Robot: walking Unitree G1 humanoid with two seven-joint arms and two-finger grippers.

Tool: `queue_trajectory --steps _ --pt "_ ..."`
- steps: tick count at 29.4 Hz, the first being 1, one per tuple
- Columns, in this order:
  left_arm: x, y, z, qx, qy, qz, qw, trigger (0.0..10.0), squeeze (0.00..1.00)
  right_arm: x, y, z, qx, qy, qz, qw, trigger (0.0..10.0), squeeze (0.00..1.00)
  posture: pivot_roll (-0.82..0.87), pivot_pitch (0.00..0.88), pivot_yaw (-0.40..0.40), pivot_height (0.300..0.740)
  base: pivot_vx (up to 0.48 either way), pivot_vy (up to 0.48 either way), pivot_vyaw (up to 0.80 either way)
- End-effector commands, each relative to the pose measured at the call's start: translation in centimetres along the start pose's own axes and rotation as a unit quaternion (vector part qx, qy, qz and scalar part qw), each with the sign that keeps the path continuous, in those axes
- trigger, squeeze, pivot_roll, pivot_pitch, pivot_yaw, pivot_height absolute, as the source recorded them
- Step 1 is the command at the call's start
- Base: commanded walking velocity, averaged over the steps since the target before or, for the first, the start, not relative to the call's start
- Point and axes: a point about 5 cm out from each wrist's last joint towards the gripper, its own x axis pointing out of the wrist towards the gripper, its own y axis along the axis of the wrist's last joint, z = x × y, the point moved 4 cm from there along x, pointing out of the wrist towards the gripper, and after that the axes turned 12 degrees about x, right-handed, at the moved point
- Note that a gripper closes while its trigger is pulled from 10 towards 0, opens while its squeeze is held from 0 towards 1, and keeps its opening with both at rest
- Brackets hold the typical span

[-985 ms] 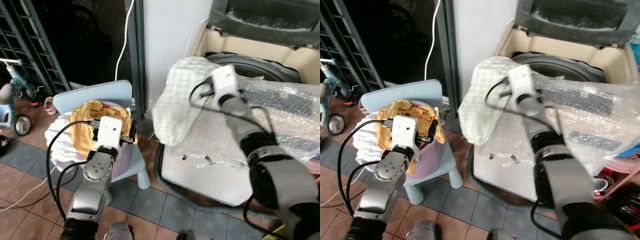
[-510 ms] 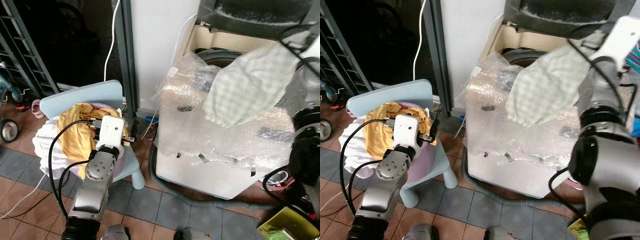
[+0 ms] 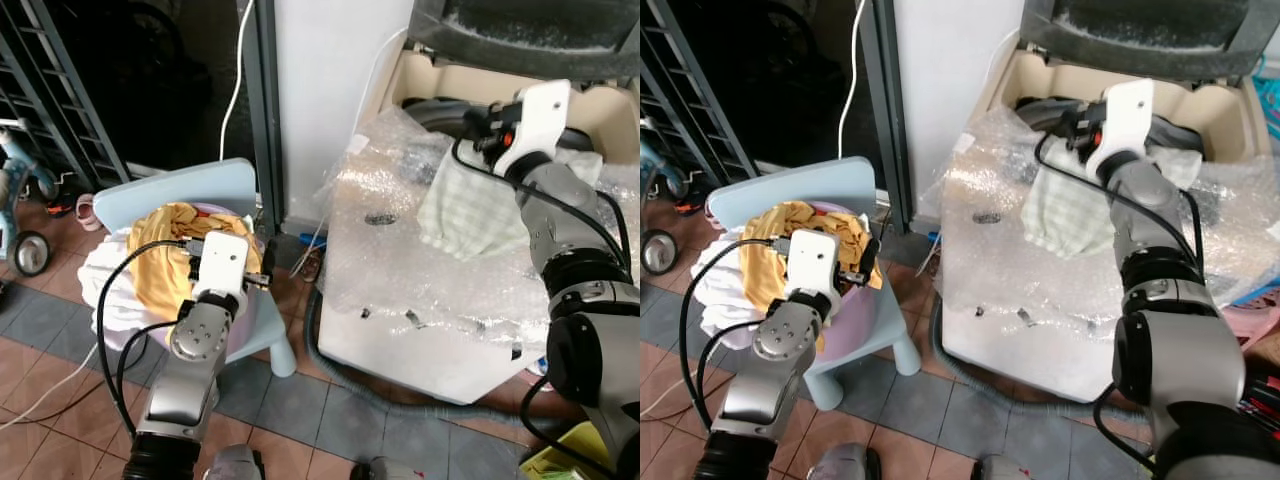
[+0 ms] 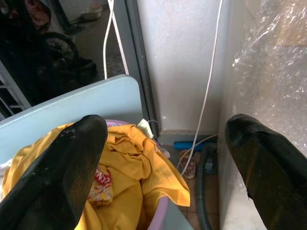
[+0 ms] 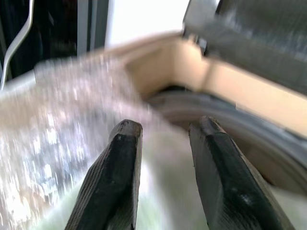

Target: Clothes washing

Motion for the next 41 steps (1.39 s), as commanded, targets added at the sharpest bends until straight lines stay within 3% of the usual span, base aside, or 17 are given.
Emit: queue_trajectory --steps 1,8,12,13,18,19,20,21,24,25,26,29,31,32,37,38,41 --pt "-0.1 0.1 0.1 0.001 -0.001 0.000 1.000 10.0 0.00 -0.6 -0.4 1.3 -0.027 -0.013 -0.027 0.999 10.0 0.00 -0.01 0.000 -0.009 0.740 0.000 0.000 0.00" --pt "-0.3 -0.4 -0.3 0.002 -0.001 -0.006 1.000 10.0 0.00 -3.8 -0.5 2.2 -0.001 0.094 -0.031 0.995 10.0 0.00 -0.03 0.000 -0.001 0.740 0.000 0.000 0.00" --pt "-0.1 -0.2 0.0 0.002 -0.007 -0.004 1.000 10.0 0.00 -5.1 -1.2 1.3 0.007 0.155 -0.050 0.987 10.0 0.00 -0.04 0.000 0.003 0.740 0.000 0.000 0.00" --pt "0.1 0.1 0.3 0.000 -0.011 0.000 1.000 10.0 0.00 -6.1 -2.3 -0.3 0.042 0.214 -0.074 0.973 10.0 0.00 -0.05 0.000 0.002 0.740 0.000 0.000 0.00" --pt "0.2 0.2 0.6 -0.002 -0.014 0.001 1.000 10.0 0.00 -7.1 -4.2 -2.3 0.068 0.269 -0.107 0.955 10.0 0.00 -0.05 0.000 0.001 0.740 0.000 0.000 0.00" --pt "0.2 0.2 0.7 -0.003 -0.014 0.001 1.000 10.0 0.00 -7.7 -6.6 -4.7 0.100 0.307 -0.135 0.937 10.0 0.00 -0.04 0.000 -0.002 0.740 0.000 0.000 0.00" --pt "0.1 0.1 0.7 -0.003 -0.014 0.000 1.000 10.0 0.00 -7.8 -7.2 -5.5 0.112 0.317 -0.140 0.931 10.0 0.00 -0.04 0.000 -0.003 0.740 0.000 0.000 0.00" --pt "0.1 0.1 0.7 -0.003 -0.014 0.000 1.000 10.0 0.00 -7.8 -7.2 -5.5 0.112 0.317 -0.140 0.931 10.0 0.00 -0.04 0.000 -0.003 0.740 0.000 0.000 0.00" --pt "-0.2 -0.1 0.4 -0.005 -0.012 -0.003 1.000 10.0 0.00 -7.8 -9.0 -8.0 0.138 0.331 -0.155 0.921 10.0 0.00 -0.03 0.000 -0.007 0.740 0.000 0.000 0.00" --pt "-0.2 -0.1 0.4 -0.004 -0.012 -0.003 1.000 10.0 0.00 -7.8 -9.4 -8.3 0.141 0.328 -0.159 0.920 10.0 0.74 -0.03 0.000 -0.010 0.740 0.000 0.000 0.00" --pt "-0.3 -0.1 0.4 -0.005 -0.011 -0.003 1.000 10.0 0.00 -7.7 -9.8 -8.6 0.150 0.326 -0.164 0.919 10.0 1.00 -0.03 0.000 -0.012 0.740 0.000 0.000 0.00" --pt "-0.4 -0.1 0.4 -0.005 -0.009 -0.005 1.000 10.0 0.00 -7.7 -11.2 -9.4 0.144 0.316 -0.185 0.919 10.0 1.00 -0.04 0.008 -0.019 0.740 0.000 0.000 0.00" --pt "-0.4 -0.2 0.4 -0.005 -0.008 -0.007 1.000 10.0 0.00 -7.4 -12.0 -9.1 0.132 0.289 -0.198 0.927 10.0 1.00 -0.04 0.010 -0.020 0.740 0.000 0.000 0.00" --pt "-0.4 -0.2 0.5 -0.007 -0.008 -0.008 1.000 10.0 0.00 -6.7 -12.2 -8.5 0.136 0.255 -0.193 0.938 10.0 1.00 -0.04 0.013 -0.025 0.740 0.000 0.000 0.00" --pt "-0.6 -0.4 1.0 -0.009 -0.011 -0.010 1.000 10.0 0.00 -5.6 -11.3 -6.9 0.141 0.200 -0.160 0.956 10.0 1.00 -0.04 0.014 -0.031 0.740 0.000 0.000 0.00" --pt "-0.6 -0.4 1.1 -0.010 -0.011 -0.011 1.000 10.0 0.00 -5.1 -10.5 -6.0 0.122 0.174 -0.138 0.967 10.0 1.00 -0.04 0.014 -0.034 0.740 0.000 0.000 0.00" --pt "-0.5 -0.5 1.1 -0.010 -0.012 -0.013 1.000 10.0 0.00 -4.4 -9.0 -4.8 0.105 0.142 -0.104 0.979 10.0 1.00 -0.05 0.011 -0.035 0.740 0.000 0.000 0.00"
